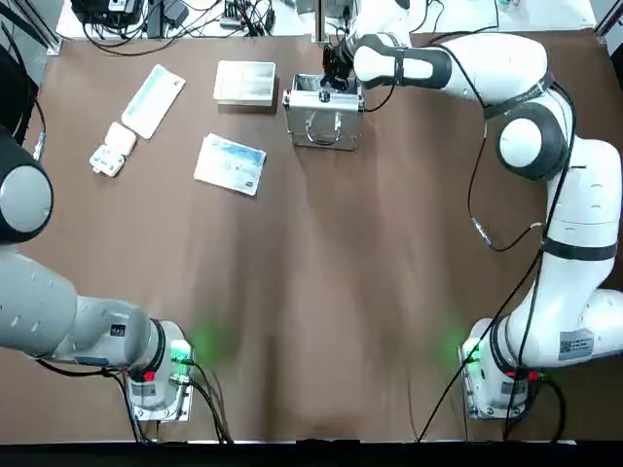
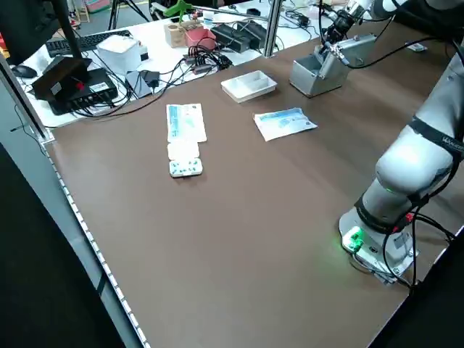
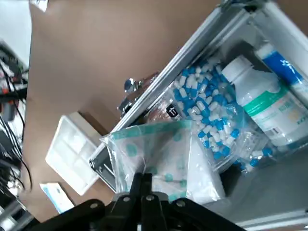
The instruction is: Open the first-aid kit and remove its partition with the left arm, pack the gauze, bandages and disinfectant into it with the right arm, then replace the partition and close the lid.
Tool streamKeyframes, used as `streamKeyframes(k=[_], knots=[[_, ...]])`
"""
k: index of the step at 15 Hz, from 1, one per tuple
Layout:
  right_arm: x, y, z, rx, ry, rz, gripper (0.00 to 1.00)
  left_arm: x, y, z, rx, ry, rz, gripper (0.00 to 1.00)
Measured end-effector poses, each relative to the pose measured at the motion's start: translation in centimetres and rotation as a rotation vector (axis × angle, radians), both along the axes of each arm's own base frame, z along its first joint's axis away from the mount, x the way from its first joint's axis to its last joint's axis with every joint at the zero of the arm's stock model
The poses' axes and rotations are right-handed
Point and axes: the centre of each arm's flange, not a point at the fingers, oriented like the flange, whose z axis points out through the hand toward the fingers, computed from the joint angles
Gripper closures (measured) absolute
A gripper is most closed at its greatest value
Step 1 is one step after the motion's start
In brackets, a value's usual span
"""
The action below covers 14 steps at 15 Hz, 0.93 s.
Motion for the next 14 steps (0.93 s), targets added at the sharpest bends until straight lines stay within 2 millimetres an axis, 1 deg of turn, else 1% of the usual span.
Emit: streamKeyframes(k=[2,5,8,9,10,11,14], knots=[[0.4,-0.2,-0.1,0.010,0.030,-0.056,0.99,0.0,0.2,0.0,0.000,0.000,0.003,0.00],[0.6,-0.2,-1.1,0.021,0.073,-0.108,0.99,0.0,-0.5,-0.1,0.000,0.002,-0.009,0.00],[0.7,0.1,-1.6,0.046,0.130,-0.172,0.99,-0.1,-0.8,-0.1,0.000,0.002,-0.015,0.00],[0.7,0.1,-1.6,0.052,0.139,-0.178,0.96,-0.1,-0.8,-0.1,0.000,0.002,-0.014,0.00],[0.7,0.1,-1.6,0.056,0.147,-0.182,0.96,0.0,-0.7,-0.1,0.000,0.003,-0.012,0.00],[0.7,0.1,-1.6,0.057,0.151,-0.185,0.93,0.0,-0.5,-0.1,0.000,0.003,-0.009,0.00],[0.7,0.1,-1.6,0.055,0.158,-0.185,0.68,0.0,-0.2,-0.2,0.000,0.004,-0.005,0.00]])
